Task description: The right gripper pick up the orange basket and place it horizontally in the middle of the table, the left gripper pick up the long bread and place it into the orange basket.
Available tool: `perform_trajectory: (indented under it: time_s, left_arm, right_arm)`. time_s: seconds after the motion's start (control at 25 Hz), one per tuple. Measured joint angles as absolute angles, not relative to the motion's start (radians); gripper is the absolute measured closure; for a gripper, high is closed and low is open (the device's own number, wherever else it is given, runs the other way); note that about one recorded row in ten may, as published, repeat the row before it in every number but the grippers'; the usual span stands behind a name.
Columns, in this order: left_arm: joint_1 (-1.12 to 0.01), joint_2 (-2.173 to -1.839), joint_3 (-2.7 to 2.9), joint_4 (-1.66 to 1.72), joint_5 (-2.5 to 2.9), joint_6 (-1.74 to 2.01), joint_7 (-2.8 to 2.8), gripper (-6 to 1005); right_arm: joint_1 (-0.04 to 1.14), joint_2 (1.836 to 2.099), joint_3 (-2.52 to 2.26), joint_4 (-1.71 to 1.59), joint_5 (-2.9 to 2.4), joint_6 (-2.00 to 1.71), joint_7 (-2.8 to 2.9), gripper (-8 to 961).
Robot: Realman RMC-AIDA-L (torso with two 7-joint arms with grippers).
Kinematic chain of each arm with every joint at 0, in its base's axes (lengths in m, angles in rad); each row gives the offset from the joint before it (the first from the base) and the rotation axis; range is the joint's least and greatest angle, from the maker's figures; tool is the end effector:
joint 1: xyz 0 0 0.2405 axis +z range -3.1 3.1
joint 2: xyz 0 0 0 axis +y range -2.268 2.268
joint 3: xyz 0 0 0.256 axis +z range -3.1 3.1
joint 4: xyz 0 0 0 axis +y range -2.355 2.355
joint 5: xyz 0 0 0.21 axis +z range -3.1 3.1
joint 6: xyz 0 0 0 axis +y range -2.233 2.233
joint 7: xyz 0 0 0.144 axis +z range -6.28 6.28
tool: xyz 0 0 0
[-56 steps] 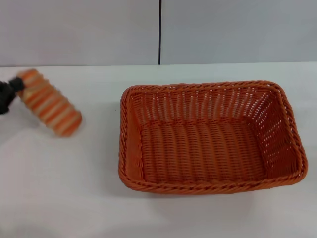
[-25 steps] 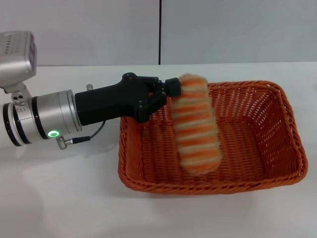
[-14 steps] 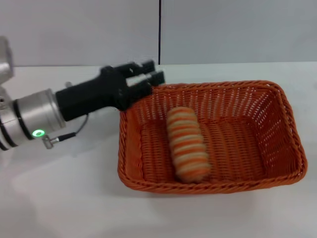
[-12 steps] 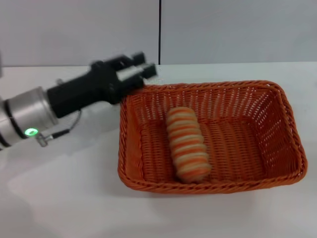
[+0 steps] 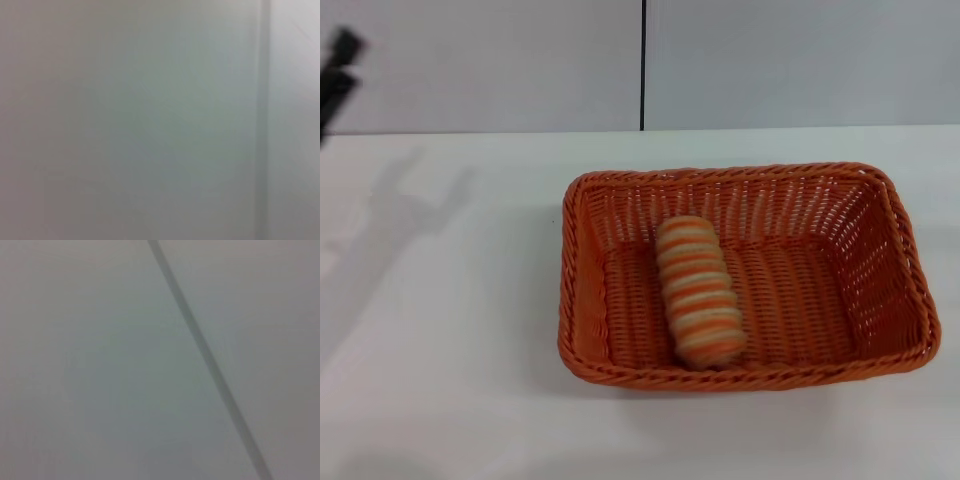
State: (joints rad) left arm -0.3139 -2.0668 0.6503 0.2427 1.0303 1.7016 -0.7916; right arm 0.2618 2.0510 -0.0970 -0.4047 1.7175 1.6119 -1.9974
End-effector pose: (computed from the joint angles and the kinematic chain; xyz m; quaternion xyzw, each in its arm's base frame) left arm -0.3113 0.2782 0.0556 -0.6894 -0.1713 -0.5288 0.4644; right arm 0.3719 0.2563 0.1152 -0.6188 0.2923 0.5116 0.5195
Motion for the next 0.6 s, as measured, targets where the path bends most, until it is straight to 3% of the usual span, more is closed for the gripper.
perform_trajectory:
  time_s: [0.12, 0.36, 0.6]
  left_arm:
    - [-0.273, -2.066, 0.633, 0.192, 0.899, 1.725, -0.706, 172]
    - [-0.247, -2.069, 0.543, 0.071, 0.801, 1.769, -0.489, 172]
    - [-0.258, -2.071, 0.517, 0.030, 0.800, 1.782, -0.413, 172]
  right_arm:
    - [0.248, 2.053, -0.018, -0.353, 1.718, 1.547, -2.078, 358]
    - [0.226, 2.075, 0.202, -0.252, 1.718, 1.479, -2.253, 358]
    - [0.223, 2.076, 0.292, -0.203, 1.718, 1.478, -2.352, 358]
